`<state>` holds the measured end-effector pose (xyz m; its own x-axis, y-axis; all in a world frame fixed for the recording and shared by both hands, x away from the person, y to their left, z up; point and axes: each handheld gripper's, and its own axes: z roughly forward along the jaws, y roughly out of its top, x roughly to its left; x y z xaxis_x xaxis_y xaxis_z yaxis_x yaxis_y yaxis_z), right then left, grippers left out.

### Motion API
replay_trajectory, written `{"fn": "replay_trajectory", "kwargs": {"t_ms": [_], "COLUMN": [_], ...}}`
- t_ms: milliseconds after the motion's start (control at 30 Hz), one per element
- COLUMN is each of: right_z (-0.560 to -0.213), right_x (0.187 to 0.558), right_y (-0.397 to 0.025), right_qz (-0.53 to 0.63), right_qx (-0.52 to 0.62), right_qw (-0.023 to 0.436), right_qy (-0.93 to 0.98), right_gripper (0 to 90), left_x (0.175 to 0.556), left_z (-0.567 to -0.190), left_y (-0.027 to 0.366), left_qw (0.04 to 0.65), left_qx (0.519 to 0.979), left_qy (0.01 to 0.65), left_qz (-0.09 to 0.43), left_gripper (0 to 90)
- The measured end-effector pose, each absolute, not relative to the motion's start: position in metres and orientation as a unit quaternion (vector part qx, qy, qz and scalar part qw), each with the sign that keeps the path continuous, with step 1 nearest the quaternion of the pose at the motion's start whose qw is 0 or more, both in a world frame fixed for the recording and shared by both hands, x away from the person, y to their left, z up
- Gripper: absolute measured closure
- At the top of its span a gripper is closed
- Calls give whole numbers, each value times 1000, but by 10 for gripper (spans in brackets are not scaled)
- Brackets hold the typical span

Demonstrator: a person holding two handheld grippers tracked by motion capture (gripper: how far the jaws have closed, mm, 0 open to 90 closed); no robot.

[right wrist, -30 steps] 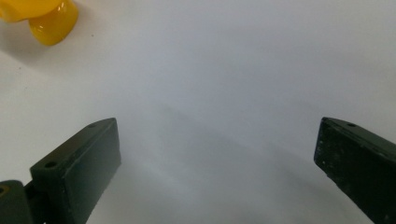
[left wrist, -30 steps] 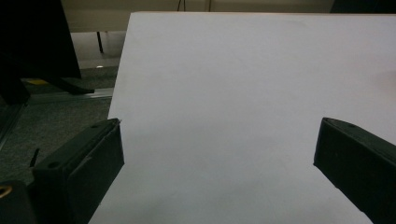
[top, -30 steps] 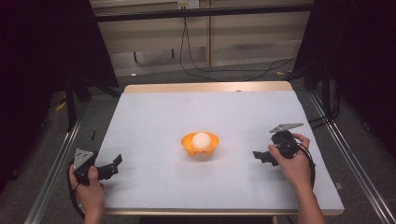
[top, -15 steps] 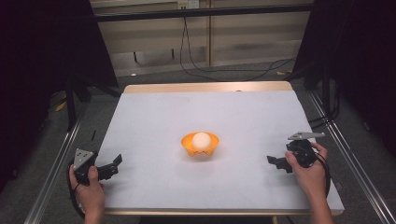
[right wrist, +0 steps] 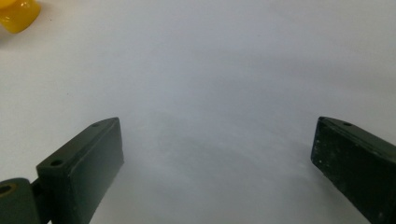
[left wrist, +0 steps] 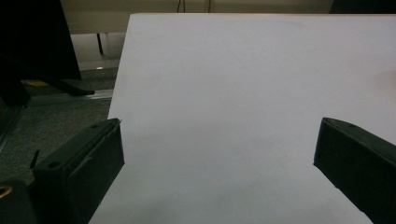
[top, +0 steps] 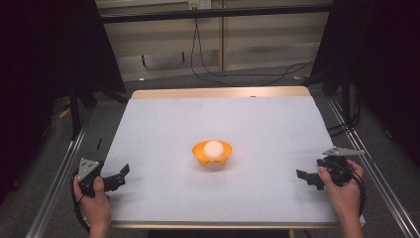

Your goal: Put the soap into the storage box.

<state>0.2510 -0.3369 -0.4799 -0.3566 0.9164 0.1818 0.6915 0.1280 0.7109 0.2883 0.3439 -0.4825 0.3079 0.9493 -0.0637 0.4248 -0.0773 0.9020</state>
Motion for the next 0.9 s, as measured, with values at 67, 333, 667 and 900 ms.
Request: {"fn": "replay_trajectory", "kwargs": {"t_ms": [67, 333, 667, 900], "right_z": [-482, -482, -482, -486], "right_x": [245, 233, 215, 207], "right_y": [-346, -360, -378, -386], "right_qz": [376, 384, 404, 433], "right_qx": [552, 562, 571, 572], "right_qw": [154, 163, 175, 168], "right_qy": [728, 714, 692, 676], "right_gripper": [23, 22, 18, 9], "left_x": [288, 288, 288, 287], "left_z": [-482, -483, -483, -483], "left_y": [344, 343, 343, 342], "left_qw": [449, 449, 447, 450], "left_qx": [673, 672, 674, 678], "left_qy": [510, 510, 510, 500], "left_qz": [292, 293, 293, 297], "left_gripper": [15, 16, 16, 21]}}
